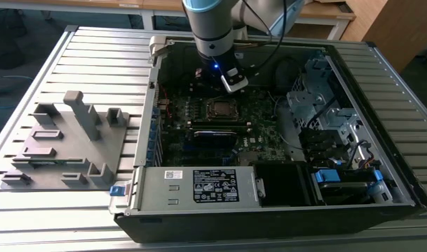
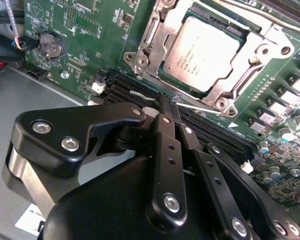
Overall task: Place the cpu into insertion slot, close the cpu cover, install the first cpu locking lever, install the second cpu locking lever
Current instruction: 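Install the first cpu locking lever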
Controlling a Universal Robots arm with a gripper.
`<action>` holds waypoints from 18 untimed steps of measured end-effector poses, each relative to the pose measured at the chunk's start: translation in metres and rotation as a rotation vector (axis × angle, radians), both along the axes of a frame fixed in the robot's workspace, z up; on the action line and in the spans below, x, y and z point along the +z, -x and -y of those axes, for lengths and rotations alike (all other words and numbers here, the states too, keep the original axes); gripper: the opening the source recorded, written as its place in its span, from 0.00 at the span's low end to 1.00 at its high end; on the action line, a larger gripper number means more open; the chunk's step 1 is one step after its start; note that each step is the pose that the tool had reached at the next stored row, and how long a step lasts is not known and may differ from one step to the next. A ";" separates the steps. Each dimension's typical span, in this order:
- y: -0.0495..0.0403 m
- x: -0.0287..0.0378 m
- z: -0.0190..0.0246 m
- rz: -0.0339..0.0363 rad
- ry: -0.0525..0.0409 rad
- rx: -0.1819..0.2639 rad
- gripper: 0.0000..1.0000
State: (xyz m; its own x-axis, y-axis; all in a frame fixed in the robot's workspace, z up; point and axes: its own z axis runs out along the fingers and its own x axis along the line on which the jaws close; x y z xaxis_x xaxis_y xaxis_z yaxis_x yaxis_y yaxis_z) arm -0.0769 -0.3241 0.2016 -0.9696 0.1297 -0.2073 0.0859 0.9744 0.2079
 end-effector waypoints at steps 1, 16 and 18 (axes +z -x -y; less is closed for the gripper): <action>0.0010 -0.0006 0.0000 0.0063 -0.0002 0.000 0.10; 0.0096 -0.0042 0.0000 0.0559 -0.0237 -0.001 0.10; 0.0108 -0.0059 0.0001 0.0594 -0.0341 -0.001 0.10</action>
